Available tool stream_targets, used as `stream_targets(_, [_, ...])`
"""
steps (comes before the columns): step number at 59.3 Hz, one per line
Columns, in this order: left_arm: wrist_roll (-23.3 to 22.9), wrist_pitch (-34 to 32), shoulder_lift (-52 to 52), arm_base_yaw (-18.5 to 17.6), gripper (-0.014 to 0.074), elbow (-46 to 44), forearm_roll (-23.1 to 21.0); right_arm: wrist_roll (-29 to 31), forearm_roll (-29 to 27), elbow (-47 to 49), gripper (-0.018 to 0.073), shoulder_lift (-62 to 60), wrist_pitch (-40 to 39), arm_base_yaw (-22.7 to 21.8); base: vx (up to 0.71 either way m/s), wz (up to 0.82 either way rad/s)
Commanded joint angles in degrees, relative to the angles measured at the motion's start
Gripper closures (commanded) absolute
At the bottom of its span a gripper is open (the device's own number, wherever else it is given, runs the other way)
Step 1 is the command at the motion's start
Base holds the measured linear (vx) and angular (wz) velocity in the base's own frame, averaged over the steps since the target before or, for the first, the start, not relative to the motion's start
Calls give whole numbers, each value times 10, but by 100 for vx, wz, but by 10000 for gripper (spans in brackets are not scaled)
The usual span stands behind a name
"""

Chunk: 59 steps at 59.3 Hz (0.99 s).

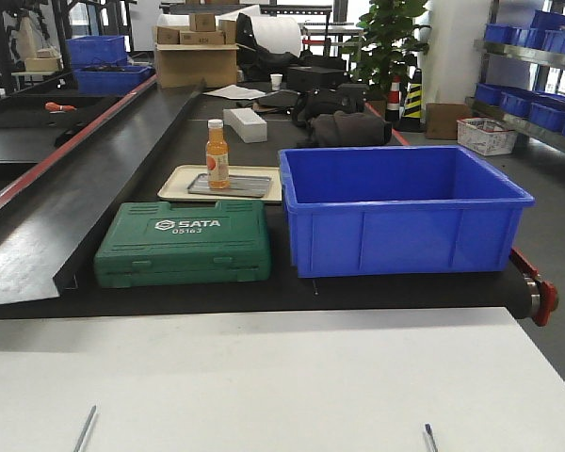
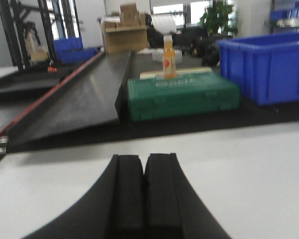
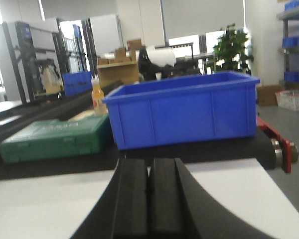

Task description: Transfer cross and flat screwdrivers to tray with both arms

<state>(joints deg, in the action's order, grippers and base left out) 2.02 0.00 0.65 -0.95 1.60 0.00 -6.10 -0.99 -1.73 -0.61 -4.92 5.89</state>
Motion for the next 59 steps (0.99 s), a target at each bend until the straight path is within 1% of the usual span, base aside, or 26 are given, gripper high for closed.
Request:
stream_targets(1, [-33,-151,7,0,596,-26,-5,3,-1,11,567,-3,-109,-2,0,0])
stream_targets(3, [-54,-172,7,0,596,-38,-4,3,0,30,567,-3,-105,-2,0,0])
stream_targets(5, [-67,-168,7,0,596,-53,-4,3,0,55,567,-3,-89,-2,0,0])
stream_targets(8, [-68,-128,2,0,596,-94,-4,3,0,100,567,4,-59,-2,0,0])
stream_targets(13, [-48,-49,-26,0,596,-177,0,7,2,191,567,45,-16,-2,0,0])
stream_targets(15, [-41,-17,-53,0,596,-223,0,10,4,231,567,71,-2,-2,0,0])
stream_targets(18, [-29,12,-93,0,596,-276,0,13,10,286,567,113,17,-2,0,0])
stream_targets(22, [-23,41,-160,0,596,-341,-3,21,7,357,567,179,49,-2,0,0])
stream_targets(31, [-23,106,-297,0,596,-461,-4,22,7,465,567,313,94,-2,0,0])
stream_targets(34, [-23,122,-339,0,596,-480,-4,22,7,486,567,351,98,-2,0,0])
stream_targets(38, [-23,125,-377,0,596,-493,-4,22,7,498,567,397,105,-2,0,0])
stream_targets(51, [-20,132,-470,0,591,-495,-4,20,0,497,560,493,107,-2,0,0])
stream_targets(55, [-20,130,-489,0,574,-495,-4,20,1,497,538,505,107,-2,0,0])
stream_targets(59, [-20,128,-504,0,540,-495,-4,20,2,497,494,511,107,-2,0,0])
